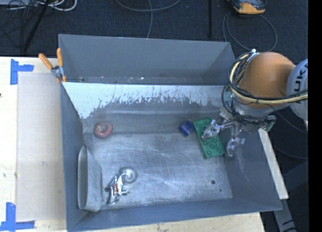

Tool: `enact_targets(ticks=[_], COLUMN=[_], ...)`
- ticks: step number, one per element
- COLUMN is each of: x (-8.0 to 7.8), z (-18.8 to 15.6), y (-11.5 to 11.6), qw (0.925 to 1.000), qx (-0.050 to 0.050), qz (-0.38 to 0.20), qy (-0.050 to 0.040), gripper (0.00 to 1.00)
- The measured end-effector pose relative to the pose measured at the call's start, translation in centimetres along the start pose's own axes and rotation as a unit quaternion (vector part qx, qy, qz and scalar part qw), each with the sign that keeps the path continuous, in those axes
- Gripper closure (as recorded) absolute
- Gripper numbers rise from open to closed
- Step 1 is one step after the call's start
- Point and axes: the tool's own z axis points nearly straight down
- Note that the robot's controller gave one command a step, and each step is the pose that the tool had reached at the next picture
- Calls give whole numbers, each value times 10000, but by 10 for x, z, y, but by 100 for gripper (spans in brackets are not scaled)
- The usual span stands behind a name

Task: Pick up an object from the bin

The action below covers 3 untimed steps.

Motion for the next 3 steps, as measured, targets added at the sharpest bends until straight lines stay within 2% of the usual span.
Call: enact_targets(ticks=[1,2,3], x=[0,-1,-1], z=[-9,-32,-33], y=[1,1,1], qw=[10000,9999,9999], qx=[65,86,78], qz=[9,18,30], qy=[-54,-68,-69], gripper=[100,100,100])
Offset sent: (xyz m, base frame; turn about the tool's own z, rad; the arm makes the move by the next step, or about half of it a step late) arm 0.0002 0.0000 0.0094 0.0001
